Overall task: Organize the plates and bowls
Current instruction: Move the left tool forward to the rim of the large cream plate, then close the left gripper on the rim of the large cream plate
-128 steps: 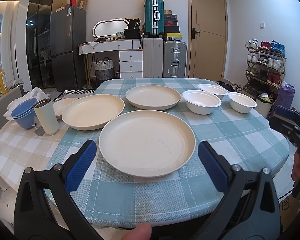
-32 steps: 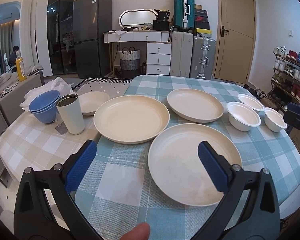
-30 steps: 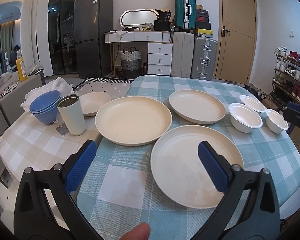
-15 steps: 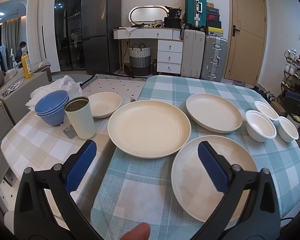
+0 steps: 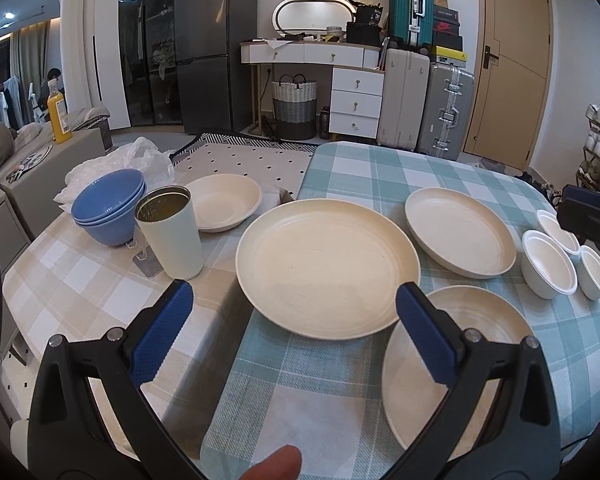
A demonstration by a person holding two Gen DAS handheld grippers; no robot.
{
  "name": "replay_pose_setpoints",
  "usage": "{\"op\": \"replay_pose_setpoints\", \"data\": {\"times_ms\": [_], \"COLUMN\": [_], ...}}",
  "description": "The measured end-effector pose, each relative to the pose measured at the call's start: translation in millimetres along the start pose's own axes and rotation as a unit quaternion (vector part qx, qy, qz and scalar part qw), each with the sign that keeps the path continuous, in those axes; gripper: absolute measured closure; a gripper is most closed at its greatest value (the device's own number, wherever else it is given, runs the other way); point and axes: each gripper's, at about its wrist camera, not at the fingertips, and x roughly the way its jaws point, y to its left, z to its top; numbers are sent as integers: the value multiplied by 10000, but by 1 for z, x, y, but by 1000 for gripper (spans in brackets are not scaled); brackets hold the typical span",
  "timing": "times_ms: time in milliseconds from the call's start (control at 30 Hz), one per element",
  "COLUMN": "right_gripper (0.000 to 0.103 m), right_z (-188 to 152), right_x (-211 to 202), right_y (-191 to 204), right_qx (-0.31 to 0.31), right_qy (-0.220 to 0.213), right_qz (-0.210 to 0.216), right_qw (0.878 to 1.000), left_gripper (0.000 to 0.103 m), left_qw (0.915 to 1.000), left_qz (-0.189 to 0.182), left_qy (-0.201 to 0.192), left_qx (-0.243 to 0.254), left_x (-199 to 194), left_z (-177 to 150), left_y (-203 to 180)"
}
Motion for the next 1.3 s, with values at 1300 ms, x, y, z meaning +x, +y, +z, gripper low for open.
{"op": "replay_pose_setpoints", "data": {"times_ms": [1300], "right_gripper": [9], "right_z": [-3], "right_x": [172], "right_y": [9], "right_qx": [244], "right_qy": [1140], "right_qz": [626], "right_qw": [9912], "left_gripper": [10], "left_qw": [9964], "left_qz": [86], "left_qy": [808], "left_qx": [-234], "left_x": [121], "left_z": [12], "left_y": [42]}}
